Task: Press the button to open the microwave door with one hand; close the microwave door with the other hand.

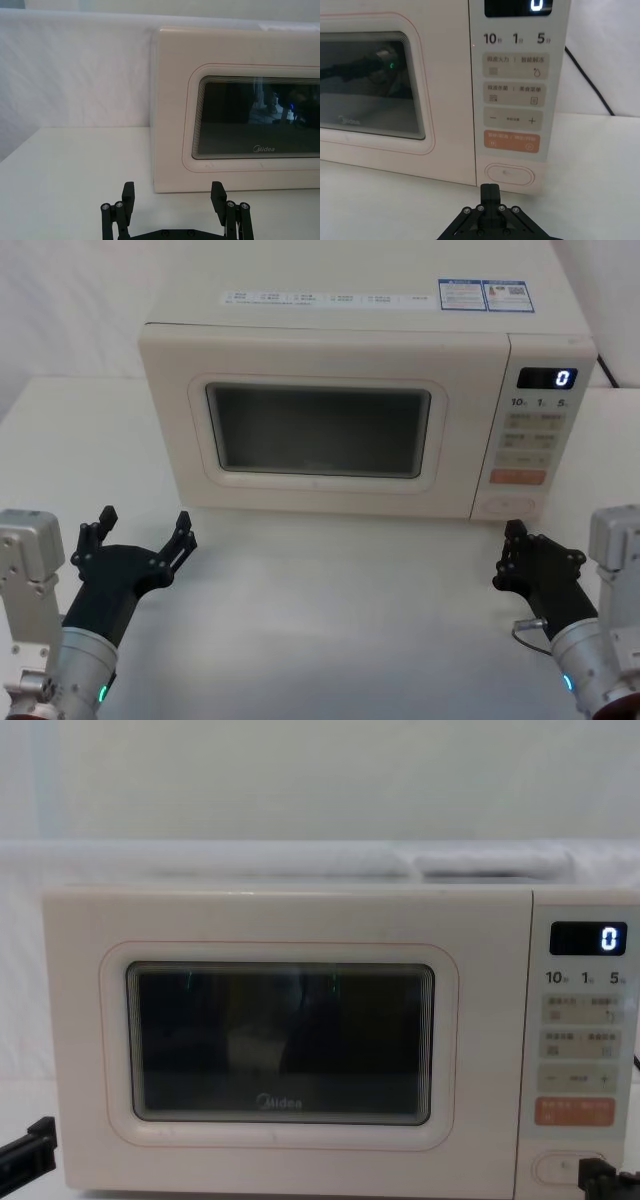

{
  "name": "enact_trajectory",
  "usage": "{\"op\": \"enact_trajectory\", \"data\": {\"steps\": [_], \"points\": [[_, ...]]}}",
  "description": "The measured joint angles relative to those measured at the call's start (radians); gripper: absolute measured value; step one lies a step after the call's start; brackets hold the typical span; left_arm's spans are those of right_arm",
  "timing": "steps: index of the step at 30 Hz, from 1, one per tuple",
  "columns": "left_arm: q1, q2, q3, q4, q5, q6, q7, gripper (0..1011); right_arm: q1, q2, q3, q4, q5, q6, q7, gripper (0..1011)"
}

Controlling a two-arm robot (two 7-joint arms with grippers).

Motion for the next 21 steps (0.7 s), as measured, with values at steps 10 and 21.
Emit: {"op": "enact_trajectory", "data": {"steps": [10, 21], "points": [[0.000, 0.000, 0.000, 0.000, 0.000, 0.000, 0.000, 1001, 0.061, -0.050, 0.019, 0.088, -0.015, -0.003, 0.010, 0], [0.000, 0.000, 0.000, 0.000, 0.000, 0.000, 0.000, 1001, 0.118, -0.072, 0.037, 0.163, -0.032, -0.004, 0.018, 0]]}}
